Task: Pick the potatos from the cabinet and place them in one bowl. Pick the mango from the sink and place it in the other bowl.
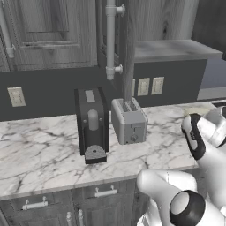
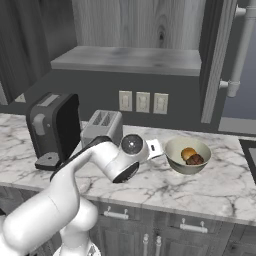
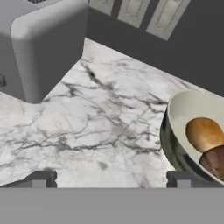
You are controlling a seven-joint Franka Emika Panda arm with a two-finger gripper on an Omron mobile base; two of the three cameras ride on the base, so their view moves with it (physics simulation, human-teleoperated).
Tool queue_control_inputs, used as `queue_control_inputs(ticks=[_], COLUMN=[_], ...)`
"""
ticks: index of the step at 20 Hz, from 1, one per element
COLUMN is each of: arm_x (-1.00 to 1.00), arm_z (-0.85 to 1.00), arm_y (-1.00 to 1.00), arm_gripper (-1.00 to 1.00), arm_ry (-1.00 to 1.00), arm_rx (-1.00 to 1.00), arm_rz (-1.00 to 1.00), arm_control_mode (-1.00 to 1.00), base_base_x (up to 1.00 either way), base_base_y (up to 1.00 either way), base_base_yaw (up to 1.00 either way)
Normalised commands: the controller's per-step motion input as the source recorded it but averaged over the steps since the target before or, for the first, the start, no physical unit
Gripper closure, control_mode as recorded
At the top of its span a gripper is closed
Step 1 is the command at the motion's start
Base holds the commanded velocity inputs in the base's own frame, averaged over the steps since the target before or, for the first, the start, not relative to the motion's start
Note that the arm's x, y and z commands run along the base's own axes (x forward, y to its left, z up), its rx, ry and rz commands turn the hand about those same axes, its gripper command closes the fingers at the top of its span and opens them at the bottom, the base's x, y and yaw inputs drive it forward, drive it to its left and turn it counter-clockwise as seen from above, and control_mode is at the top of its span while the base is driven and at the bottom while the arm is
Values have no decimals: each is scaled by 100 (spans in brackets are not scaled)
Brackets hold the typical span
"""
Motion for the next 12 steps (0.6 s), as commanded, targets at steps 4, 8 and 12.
queue_control_inputs(ticks=[4, 8, 12], arm_x=[-18, -23, -12], arm_z=[0, 0, 0], arm_y=[24, 24, 19], arm_gripper=[-100, -100, -100], arm_ry=[18, 18, 7], arm_rx=[3, 4, 14], arm_rz=[-14, -12, -3], arm_control_mode=[-100, -100, -100], base_base_x=[0, 0, 0], base_base_y=[0, 0, 0], base_base_yaw=[0, 0, 0])
